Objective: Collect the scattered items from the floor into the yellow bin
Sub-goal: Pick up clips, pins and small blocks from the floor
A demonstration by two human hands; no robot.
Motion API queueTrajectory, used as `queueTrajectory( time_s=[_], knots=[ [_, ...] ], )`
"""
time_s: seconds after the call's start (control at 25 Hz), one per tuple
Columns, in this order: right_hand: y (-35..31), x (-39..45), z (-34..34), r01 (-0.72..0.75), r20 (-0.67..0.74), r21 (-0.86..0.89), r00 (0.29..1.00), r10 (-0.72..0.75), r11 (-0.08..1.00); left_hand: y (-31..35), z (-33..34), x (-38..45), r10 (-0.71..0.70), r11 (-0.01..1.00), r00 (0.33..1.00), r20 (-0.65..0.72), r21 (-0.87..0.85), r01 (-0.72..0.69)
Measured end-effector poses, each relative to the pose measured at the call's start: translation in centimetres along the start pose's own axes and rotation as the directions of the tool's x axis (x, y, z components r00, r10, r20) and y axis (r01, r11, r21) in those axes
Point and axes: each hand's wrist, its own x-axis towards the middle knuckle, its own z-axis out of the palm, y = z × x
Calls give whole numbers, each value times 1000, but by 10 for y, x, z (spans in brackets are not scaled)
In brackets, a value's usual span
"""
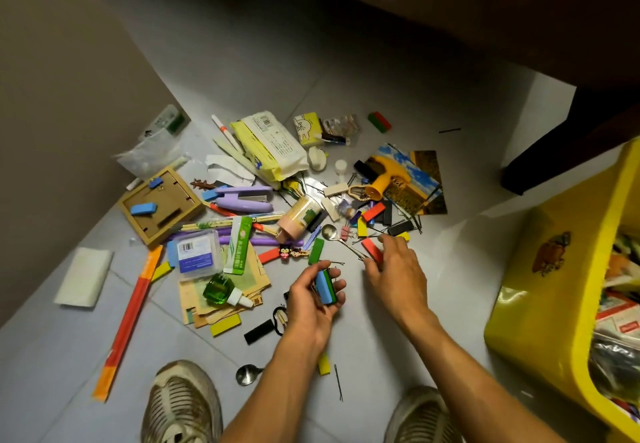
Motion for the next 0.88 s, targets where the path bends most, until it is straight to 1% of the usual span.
queueTrajectory(
  time_s=[0.04,0.08,0.12,0.16,0.2,0.24,0.28,0.32,0.36,0.4,0.44,0.48,0.52,0.56,0.6,0.64,0.68,0.72,0.76,0.8,0.84,0.88],
  knots=[
    [2,8,1,0,26,-87,1000,2,996,3,-3,1,-2,1000,1000,-3,-3,2],
    [2,13,4,-11,27,-106,1000,14,994,5,-7,3,5,1000,1000,-5,-6,-5],
    [-1,14,5,-28,14,-61,999,29,998,6,-9,5,15,1000,1000,-11,-1,-15],
    [-4,13,5,-29,6,62,1000,28,998,7,-9,7,21,1000,1000,-15,4,-21],
    [-7,9,6,-5,20,236,1000,0,972,6,-8,8,22,1000,1000,-8,4,-22],
    [-10,3,6,33,43,397,998,-55,917,5,-4,10,17,1000,1000,5,-6,-17],
    [-12,-4,4,77,55,483,991,-118,872,3,0,11,12,1000,1000,17,-21,-11],
    [-11,-7,3,120,45,475,986,-160,872,1,4,11,12,999,1000,23,-31,-11],
    [-4,-5,2,148,4,372,987,-162,916,-1,7,11,16,999,999,29,-36,-15],
    [7,2,0,138,-34,200,990,-134,970,-1,9,12,20,999,999,37,-35,-19],
    [17,9,-4,99,-11,16,995,-99,995,-1,9,13,23,999,999,45,-37,-21],
    [28,15,-9,82,43,-143,996,-77,986,0,8,13,25,999,998,54,-39,-23],
    [35,20,-13,87,88,-235,994,-68,968,1,7,13,27,999,998,61,-38,-25],
    [38,23,-14,88,105,-240,992,-65,967,2,5,14,29,999,998,62,-34,-27],
    [35,23,-16,99,109,-164,991,-82,981,3,4,15,30,999,998,63,-30,-28],
    [28,19,-16,130,108,-5,986,-129,991,2,3,16,32,999,997,65,-27,-30],
    [20,10,-16,163,107,192,977,-186,968,1,3,17,36,999,997,69,-30,-34],
    [11,3,-13,183,104,355,967,-233,917,-1,4,18,41,998,997,70,-40,-38],
    [5,-4,-10,193,81,437,964,-253,878,-2,5,19,44,998,997,68,-56,-40],
    [3,-8,-5,195,53,422,970,-239,885,-5,5,19,48,997,997,65,-70,-43],
    [3,-9,0,178,15,320,981,-193,931,-6,4,20,50,996,997,61,-78,-45],
    [5,-7,4,138,-8,159,990,-139,978,-6,2,20,51,996,997,56,-81,-47]
  ],
)
